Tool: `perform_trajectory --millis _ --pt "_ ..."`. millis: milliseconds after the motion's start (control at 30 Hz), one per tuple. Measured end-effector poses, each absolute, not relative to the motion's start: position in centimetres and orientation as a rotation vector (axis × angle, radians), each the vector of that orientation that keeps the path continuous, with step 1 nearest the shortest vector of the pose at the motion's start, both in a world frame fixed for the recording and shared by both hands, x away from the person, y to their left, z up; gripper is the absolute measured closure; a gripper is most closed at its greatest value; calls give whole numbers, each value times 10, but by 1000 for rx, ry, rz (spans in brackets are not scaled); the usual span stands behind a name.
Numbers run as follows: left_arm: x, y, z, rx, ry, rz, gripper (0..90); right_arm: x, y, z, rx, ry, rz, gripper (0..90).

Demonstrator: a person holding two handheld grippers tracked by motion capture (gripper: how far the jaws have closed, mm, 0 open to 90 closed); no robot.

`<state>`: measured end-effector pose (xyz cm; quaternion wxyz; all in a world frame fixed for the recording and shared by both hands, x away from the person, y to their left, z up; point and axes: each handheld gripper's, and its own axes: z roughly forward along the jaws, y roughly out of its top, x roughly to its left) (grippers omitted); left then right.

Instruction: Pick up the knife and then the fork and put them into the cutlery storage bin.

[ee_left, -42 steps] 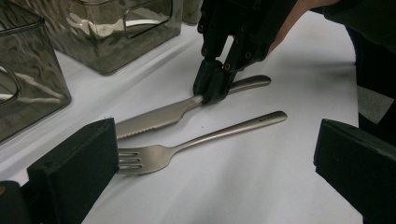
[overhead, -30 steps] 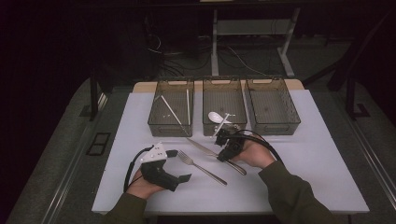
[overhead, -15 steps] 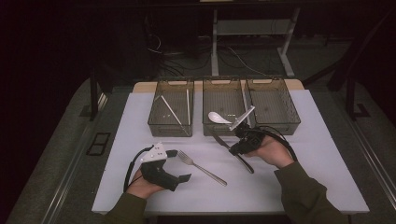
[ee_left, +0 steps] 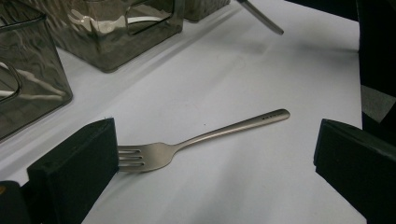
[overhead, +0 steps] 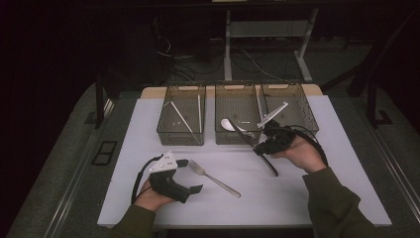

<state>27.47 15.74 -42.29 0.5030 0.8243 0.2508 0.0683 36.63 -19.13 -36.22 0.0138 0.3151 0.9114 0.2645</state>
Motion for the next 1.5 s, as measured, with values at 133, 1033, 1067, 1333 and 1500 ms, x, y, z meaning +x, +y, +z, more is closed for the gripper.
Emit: perform_trajectory --millis 133,1033,1067,1333,1500 --pt "274 157 -423 1989 608 165 0 369 -199 -352 1003 2814 821 803" --pt "275 158 -423 1983 611 163 0 420 -258 -298 1198 2576 784 803" --pt "275 158 -423 1983 611 162 0 424 -260 -296 1208 2565 784 803" --pt "275 159 -422 1981 611 161 0 451 -274 -292 1283 2502 732 802" --pt "275 159 -423 1979 611 159 0 468 -286 -299 1331 2442 719 802"
